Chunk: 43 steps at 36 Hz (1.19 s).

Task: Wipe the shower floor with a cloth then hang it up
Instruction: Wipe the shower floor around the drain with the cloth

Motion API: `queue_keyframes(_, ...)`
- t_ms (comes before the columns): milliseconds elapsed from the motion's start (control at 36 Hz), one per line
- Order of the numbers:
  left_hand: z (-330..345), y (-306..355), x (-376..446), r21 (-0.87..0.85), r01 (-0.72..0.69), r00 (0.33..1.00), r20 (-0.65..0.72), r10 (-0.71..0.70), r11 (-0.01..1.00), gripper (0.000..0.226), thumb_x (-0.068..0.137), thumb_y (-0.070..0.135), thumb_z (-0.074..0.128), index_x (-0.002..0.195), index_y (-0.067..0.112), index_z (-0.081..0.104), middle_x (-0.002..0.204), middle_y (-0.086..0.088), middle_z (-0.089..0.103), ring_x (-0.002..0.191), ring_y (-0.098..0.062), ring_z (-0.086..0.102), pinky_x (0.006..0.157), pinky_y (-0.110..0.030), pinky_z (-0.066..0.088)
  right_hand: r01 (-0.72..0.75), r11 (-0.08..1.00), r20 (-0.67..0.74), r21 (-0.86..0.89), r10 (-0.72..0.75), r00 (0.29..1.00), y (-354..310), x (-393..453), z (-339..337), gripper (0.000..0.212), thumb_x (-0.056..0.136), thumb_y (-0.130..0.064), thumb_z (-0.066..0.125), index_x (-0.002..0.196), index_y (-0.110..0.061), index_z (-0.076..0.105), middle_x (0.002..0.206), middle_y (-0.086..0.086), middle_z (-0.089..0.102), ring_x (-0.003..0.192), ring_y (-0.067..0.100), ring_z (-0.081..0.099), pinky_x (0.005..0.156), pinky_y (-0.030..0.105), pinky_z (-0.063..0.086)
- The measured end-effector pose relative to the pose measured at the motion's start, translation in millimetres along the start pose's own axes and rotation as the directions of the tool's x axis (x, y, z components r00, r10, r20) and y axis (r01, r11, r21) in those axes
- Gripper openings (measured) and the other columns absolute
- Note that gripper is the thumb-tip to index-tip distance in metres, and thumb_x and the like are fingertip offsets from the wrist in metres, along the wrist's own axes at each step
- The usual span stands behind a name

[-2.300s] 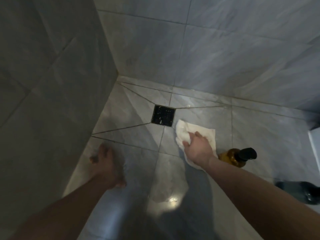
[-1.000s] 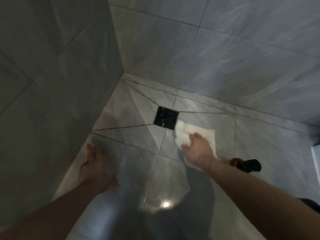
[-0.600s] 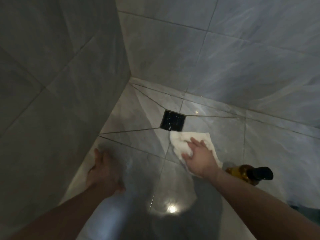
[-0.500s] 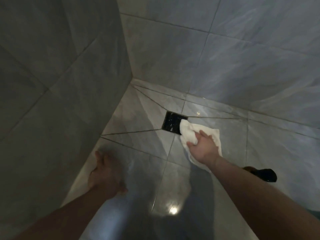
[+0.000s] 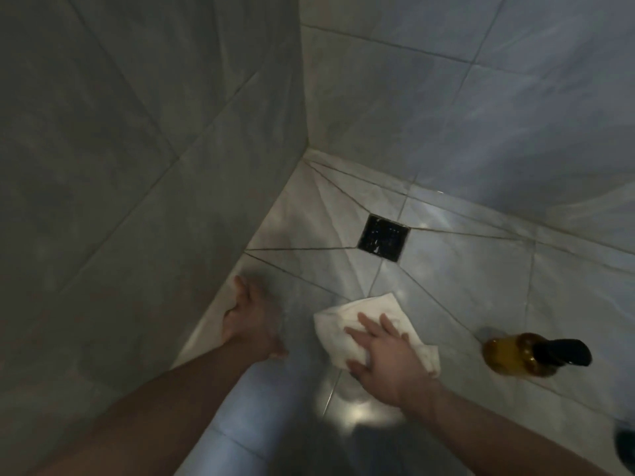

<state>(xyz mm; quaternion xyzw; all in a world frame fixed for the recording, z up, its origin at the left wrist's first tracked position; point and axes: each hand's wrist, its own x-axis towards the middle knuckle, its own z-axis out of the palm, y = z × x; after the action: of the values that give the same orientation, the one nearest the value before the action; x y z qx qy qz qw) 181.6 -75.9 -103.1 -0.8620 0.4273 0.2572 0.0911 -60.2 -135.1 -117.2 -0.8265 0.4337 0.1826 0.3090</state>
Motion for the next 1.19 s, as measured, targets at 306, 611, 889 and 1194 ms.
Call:
queue_keyframes(306, 8.2, 22.6, -16.8, -0.004, -0.333, 0.935, -0.135, 0.329, 0.943, 0.101, 0.068, 0.044, 0.063, 0.152, 0.014, 0.014, 0.160, -0.021, 0.005, 0.136, -0.036, 0.036, 0.107, -0.040, 0.038, 0.023, 0.974, -0.245, 0.226, 0.034, 0.969, 54.3, -47.8, -11.7, 0.057, 0.087, -0.047, 0.057, 0.142, -0.035, 0.047, 0.155, -0.015, 0.031, 0.142, 0.006, 0.032, 0.111, 0.014, 0.020)
queue_keyframes(611, 66.8, 135.6, -58.4, 0.097, -0.699, 0.715, 0.143, 0.685, 0.709, 0.083, 0.089, 0.065, 0.041, 0.154, 0.027, 0.006, 0.163, -0.004, -0.007, 0.148, -0.035, -0.010, 0.118, -0.052, -0.006, -0.192, 0.978, -0.216, 0.086, 0.206, 0.954, 96.8, -88.7, 9.4, 0.081, 0.091, -0.031, 0.057, 0.156, -0.020, 0.010, 0.163, 0.000, 0.011, 0.149, 0.017, 0.012, 0.119, 0.026, 0.012)
queue_keyframes(889, 70.4, 53.6, -43.4, 0.267, -0.713, 0.690, 0.103, 0.716, 0.649, 0.072, 0.085, 0.058, 0.028, 0.151, 0.030, 0.022, 0.162, -0.006, 0.011, 0.147, -0.037, 0.012, 0.114, -0.057, 0.013, -0.156, 0.988, -0.172, 0.022, 0.157, 0.972, 80.8, -76.0, 10.5, 0.079, 0.094, -0.042, 0.050, 0.157, -0.028, 0.005, 0.165, -0.002, -0.006, 0.151, 0.023, 0.000, 0.121, 0.035, 0.010)
queue_keyframes(1194, 36.5, -26.9, 6.2, 0.278, -0.532, 0.845, 0.107, 0.524, 0.800, 0.082, 0.074, 0.069, 0.008, 0.151, 0.042, -0.003, 0.162, 0.007, -0.012, 0.150, -0.027, 0.001, 0.116, -0.048, 0.015, -0.226, 0.974, -0.047, -0.019, 0.225, 0.973, 76.6, -62.5, 27.6, 0.095, 0.090, -0.065, 0.047, 0.155, -0.030, -0.013, 0.161, 0.002, -0.027, 0.150, 0.033, -0.015, 0.121, 0.050, 0.010)
